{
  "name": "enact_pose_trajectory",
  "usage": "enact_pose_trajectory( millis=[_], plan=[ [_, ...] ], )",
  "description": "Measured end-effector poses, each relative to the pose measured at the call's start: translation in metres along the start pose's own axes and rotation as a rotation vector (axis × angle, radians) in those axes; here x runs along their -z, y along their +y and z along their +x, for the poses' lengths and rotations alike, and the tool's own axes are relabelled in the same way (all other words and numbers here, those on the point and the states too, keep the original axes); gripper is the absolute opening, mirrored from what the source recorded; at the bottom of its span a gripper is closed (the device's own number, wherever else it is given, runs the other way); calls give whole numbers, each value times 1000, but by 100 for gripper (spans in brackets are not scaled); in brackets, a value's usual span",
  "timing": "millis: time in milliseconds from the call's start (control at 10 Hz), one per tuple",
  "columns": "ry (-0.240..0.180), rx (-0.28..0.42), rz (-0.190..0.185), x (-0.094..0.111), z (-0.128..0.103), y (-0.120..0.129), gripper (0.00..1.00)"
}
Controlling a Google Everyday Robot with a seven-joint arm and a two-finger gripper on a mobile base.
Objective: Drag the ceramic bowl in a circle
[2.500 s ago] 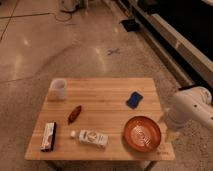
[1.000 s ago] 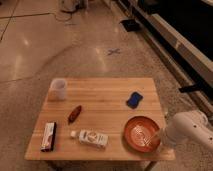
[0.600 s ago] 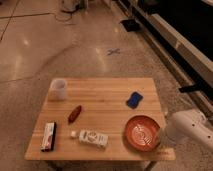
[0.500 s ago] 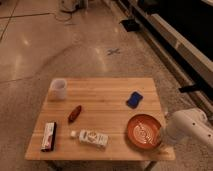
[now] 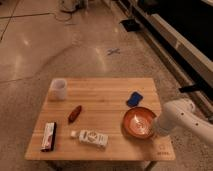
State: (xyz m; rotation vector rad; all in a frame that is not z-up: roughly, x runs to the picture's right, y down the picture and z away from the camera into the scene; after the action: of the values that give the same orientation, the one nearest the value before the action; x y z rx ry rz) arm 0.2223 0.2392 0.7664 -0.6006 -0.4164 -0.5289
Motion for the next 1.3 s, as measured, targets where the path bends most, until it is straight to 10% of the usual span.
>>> enact_pose_trajectory(
  millis=[500,1000,1300],
  plan=[
    [-18,252,-45,3,-44,10,0],
    [178,104,-149,32,41,87,0],
    [256,65,-143,34,71,73,0]
  ],
)
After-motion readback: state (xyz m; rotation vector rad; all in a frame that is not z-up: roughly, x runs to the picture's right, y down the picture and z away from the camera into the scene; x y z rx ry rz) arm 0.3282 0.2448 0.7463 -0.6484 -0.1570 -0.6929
